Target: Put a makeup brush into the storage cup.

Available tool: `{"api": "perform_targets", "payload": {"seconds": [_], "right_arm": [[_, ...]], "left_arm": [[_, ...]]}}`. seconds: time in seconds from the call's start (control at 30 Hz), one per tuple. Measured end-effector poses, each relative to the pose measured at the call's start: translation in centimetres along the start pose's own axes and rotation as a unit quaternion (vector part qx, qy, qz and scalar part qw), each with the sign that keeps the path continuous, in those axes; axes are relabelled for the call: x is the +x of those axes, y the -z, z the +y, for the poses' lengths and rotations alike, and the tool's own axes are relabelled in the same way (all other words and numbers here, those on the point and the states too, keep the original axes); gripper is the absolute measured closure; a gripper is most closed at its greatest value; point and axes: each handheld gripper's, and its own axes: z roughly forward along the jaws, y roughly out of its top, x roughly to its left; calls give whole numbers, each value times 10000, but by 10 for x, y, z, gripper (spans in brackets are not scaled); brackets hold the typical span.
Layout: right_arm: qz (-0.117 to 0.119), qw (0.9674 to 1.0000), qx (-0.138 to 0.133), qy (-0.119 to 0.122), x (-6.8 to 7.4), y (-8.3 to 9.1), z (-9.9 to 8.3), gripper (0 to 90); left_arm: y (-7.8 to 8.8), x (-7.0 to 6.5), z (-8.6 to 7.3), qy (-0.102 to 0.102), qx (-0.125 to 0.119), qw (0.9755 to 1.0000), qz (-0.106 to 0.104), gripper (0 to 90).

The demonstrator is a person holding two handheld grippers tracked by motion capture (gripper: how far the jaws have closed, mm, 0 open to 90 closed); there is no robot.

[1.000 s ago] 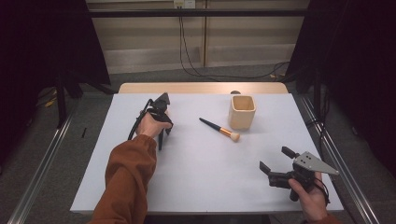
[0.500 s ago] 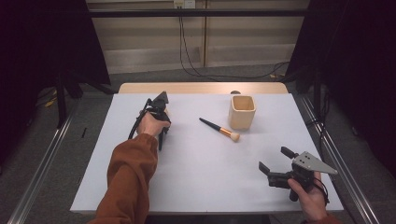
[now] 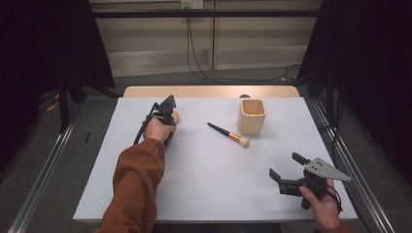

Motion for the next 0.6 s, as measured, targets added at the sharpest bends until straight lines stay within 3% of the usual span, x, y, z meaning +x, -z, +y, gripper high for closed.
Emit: {"api": "perform_targets", "payload": {"seconds": [0.17,0.3,0.43,0.6], "right_arm": [[-5,10000,0,-1,0,0,0,0],[-15,10000,-6,-4,-1,0,0,0],[-18,10000,-8,0,-1,0,0,0],[-25,10000,-22,3,-1,1,0,0]], "left_arm": [[1,1,-1,-84,-8,10000,-38,745],[1,4,-4,-34,-126,9998,-145,746],[2,4,-6,-27,-205,9997,-124,746],[4,10,-12,-3,-428,9985,-354,746]]}}
